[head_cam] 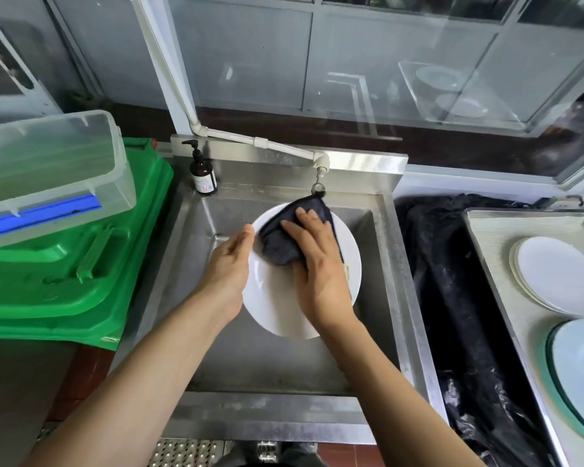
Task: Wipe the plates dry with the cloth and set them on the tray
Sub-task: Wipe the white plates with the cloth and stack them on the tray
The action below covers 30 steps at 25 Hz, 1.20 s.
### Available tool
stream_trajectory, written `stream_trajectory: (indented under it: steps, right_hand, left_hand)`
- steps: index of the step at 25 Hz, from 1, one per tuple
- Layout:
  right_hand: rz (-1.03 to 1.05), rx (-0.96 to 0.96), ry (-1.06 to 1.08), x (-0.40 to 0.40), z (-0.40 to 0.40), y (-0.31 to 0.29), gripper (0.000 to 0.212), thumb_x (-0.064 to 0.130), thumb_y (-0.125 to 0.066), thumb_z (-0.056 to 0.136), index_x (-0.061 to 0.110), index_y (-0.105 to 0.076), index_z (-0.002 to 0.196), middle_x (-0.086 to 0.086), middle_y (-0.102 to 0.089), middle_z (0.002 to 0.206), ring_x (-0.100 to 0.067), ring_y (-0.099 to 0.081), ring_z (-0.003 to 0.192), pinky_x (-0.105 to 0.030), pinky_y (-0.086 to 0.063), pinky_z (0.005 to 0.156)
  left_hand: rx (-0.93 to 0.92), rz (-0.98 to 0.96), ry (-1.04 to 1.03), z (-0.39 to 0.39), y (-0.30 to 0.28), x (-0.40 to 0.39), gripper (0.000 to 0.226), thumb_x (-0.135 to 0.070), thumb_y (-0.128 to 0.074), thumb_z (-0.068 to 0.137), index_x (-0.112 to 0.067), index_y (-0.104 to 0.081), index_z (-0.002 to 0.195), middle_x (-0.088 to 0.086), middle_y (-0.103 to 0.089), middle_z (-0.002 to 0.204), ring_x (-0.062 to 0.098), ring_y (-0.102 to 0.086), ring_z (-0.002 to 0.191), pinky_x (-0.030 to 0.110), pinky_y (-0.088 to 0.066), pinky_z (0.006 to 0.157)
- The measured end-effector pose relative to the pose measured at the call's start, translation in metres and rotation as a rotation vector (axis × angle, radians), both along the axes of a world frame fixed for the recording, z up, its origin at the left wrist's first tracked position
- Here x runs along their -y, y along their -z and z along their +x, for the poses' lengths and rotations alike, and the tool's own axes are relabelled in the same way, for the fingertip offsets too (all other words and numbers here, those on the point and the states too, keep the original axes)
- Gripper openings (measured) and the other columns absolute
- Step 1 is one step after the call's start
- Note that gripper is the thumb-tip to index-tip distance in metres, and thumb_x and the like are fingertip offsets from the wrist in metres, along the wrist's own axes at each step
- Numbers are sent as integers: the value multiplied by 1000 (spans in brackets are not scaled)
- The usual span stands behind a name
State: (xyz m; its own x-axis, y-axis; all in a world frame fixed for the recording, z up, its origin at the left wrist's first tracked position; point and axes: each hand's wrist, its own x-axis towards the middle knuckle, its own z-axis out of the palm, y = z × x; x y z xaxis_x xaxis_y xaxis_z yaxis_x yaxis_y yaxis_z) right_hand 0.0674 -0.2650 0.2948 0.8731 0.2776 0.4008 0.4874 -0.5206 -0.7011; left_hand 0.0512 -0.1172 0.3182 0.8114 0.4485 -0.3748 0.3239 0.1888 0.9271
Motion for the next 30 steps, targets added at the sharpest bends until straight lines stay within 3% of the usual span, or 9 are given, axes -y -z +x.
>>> stream_trajectory:
  steps: [5,9,12,16,19,22,26,28,30]
  right_hand:
    - [-59,-12,119,30,0,13,50,23,-39,97,11,-60,140,-8,-45,158,-15,-29,151,-44,-12,129]
    - [-83,-93,151,39,-33,29,47,6,-51,93,10,-62,139,-7,-48,154,-25,-36,150,-48,-17,128]
    - [-91,-90,60,28,-63,35,50,4,-62,86,10,-65,135,-7,-52,152,-26,-43,146,-48,-24,125]
    - [-198,99,-70,16,-70,29,57,24,-76,80,14,-65,136,-2,-58,146,-21,-49,142,-39,-36,119]
    - [-295,223,24,20,-55,23,53,15,-82,77,11,-70,128,-5,-68,132,-25,-63,125,-42,-51,103]
    - [-262,279,42,23,-43,14,40,15,-74,78,12,-74,118,-3,-72,122,-22,-69,111,-36,-54,92]
    - [26,-5,95,21,-39,1,39,6,-84,74,24,-70,105,8,-71,97,-14,-65,85,-33,-52,75]
    - [363,-305,102,20,-36,-8,25,10,-83,81,24,-69,97,6,-71,84,-9,-63,73,-31,-53,66]
    - [607,-511,136,26,-33,-14,24,16,-86,81,24,-74,100,3,-75,81,-8,-66,64,-24,-52,58]
  left_hand:
    - [-42,-29,-9,2,5,-5,26,-47,-53,101,-36,-60,79,-35,-62,58,-14,-57,65,21,-46,67]
    - [-61,-52,-119,14,5,-13,20,-48,-55,99,-31,-61,91,-18,-65,80,7,-62,79,32,-52,82]
    - [-75,-24,-176,23,11,-14,24,-49,-54,99,-28,-63,106,-7,-68,88,14,-63,78,28,-51,75]
    - [-171,62,-230,25,22,-3,44,-51,-49,101,-18,-65,127,-1,-60,109,19,-56,98,28,-45,83]
    - [-214,-64,-214,28,18,-2,45,-45,-44,104,-12,-60,131,10,-63,127,32,-62,112,47,-53,97]
    - [-148,-144,-251,29,8,-2,35,-36,-45,106,-14,-61,127,13,-67,123,34,-67,104,49,-58,82]
    - [-105,-302,-186,29,-7,-9,25,-41,-57,99,-18,-66,94,7,-76,82,25,-73,67,39,-59,53]
    - [-96,-297,-118,28,-6,-10,27,-43,-55,99,-21,-69,90,9,-77,83,25,-74,70,40,-62,59]
    - [-137,-76,-46,25,7,-10,26,-43,-53,99,-24,-66,89,10,-72,101,28,-69,88,41,-60,76]
